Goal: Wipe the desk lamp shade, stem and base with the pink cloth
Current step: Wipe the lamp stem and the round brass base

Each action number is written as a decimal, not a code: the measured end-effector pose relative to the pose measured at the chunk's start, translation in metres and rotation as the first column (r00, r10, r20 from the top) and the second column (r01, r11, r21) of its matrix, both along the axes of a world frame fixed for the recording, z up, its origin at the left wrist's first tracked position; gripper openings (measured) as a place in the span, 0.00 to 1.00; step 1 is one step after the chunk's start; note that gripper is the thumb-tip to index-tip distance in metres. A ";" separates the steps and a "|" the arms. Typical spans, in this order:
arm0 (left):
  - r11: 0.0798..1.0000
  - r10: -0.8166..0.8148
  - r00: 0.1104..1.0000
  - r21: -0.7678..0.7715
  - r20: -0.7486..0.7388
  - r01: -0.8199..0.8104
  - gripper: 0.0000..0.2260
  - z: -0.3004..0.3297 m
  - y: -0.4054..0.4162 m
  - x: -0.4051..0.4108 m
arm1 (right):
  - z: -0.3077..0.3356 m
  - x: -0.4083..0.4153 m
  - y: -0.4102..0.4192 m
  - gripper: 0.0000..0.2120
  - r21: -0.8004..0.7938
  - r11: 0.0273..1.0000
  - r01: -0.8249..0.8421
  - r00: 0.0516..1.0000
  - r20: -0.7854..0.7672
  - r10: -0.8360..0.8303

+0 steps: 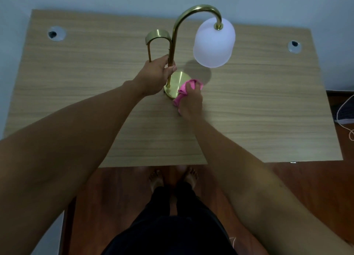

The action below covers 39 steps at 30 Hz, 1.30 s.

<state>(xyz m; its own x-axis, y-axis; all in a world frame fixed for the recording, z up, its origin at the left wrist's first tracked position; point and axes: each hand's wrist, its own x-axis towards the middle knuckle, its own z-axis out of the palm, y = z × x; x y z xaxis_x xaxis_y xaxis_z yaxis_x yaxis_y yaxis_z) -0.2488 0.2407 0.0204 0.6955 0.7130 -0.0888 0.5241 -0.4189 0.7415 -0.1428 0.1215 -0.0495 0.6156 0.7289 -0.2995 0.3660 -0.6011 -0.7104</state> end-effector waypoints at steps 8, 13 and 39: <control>0.999 -0.003 1.000 -0.032 -0.011 0.002 0.10 0.004 -0.002 -0.002 | 0.004 -0.084 0.006 0.26 -0.255 0.964 0.077 0.995 0.088 -0.056; 0.999 -0.006 1.000 -0.044 -0.012 0.005 0.11 0.006 -0.001 -0.004 | -0.001 -0.080 -0.019 0.11 0.319 0.948 0.017 0.844 -0.512 0.157; 0.999 -0.021 1.000 -0.041 -0.014 0.021 0.10 0.002 0.003 -0.003 | -0.033 0.027 -0.059 0.23 -0.480 0.608 -0.632 0.020 0.774 0.632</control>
